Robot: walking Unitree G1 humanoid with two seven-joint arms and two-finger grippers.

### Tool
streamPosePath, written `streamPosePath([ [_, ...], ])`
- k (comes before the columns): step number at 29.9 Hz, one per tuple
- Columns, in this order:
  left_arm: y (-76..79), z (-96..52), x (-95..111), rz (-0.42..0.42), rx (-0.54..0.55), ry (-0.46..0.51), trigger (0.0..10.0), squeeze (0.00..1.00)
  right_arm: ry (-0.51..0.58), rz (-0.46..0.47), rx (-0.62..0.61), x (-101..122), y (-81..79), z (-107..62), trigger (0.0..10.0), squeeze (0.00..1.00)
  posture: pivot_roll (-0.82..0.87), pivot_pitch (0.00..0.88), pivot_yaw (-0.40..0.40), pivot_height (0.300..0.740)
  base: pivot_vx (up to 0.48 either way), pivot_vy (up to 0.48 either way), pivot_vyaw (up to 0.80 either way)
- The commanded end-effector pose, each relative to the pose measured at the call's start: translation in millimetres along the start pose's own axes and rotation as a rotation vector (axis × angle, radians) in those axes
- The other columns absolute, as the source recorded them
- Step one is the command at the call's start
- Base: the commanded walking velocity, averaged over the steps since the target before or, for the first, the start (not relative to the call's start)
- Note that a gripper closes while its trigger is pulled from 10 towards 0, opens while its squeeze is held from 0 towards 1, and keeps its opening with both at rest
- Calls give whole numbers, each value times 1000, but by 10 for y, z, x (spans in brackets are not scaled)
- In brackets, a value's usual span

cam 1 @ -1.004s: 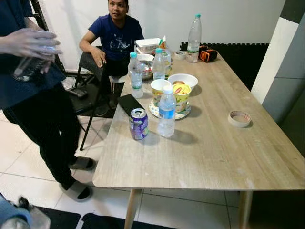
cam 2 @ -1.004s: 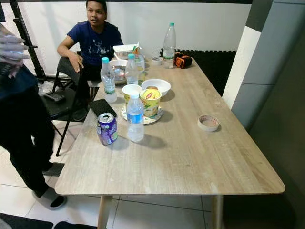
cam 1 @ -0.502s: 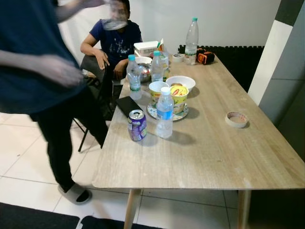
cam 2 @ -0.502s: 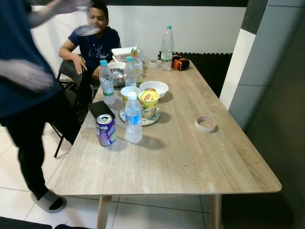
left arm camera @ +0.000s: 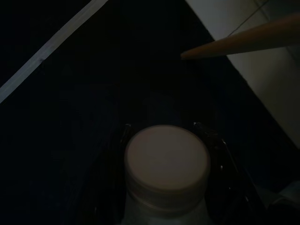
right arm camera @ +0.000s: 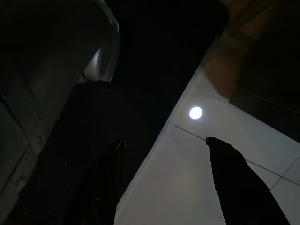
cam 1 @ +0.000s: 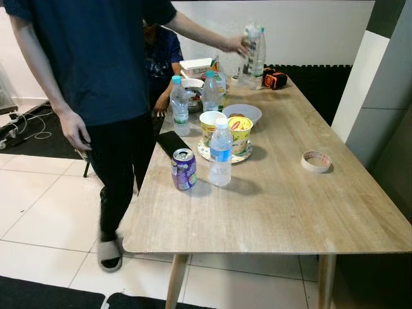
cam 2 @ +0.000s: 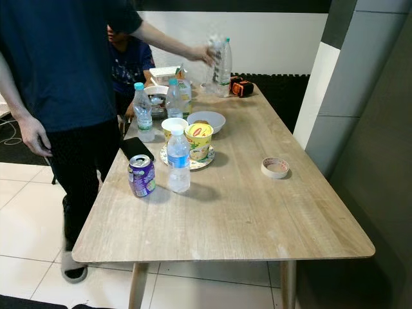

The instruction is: Restocking fridge

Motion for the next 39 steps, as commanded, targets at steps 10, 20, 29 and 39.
streamPosePath([
  [10,8,-18,-149,32,-4,-50,10000,0,4,-9,-8,43,49,-3,10000,0,-76,0,-3,740,-336,0,0],
  [20,40,-16,-165,36,-18,-58,10000,0,4,7,-11,40,54,-4,10000,0,-82,0,-1,740,-339,0,0],
  [29,66,-9,-143,38,-26,-55,10000,0,5,9,-15,47,63,-4,10000,0,-81,0,-1,740,-332,0,0],
  [39,56,-12,-151,37,-26,-55,10000,0,12,18,-17,68,68,-3,10000,0,-80,0,0,740,-286,0,-652],
])
Point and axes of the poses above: a point about 5 cm out from each wrist's last joint towards the gripper, its own z axis pointing out of the wrist towards the gripper, its own x axis along the axis of the wrist's last joint, y = z × x, the point moved 1 cm from there along z, pointing out of the wrist towards the gripper, and after that the axes turned 4 degrees about -z, right-handed, at the moved point
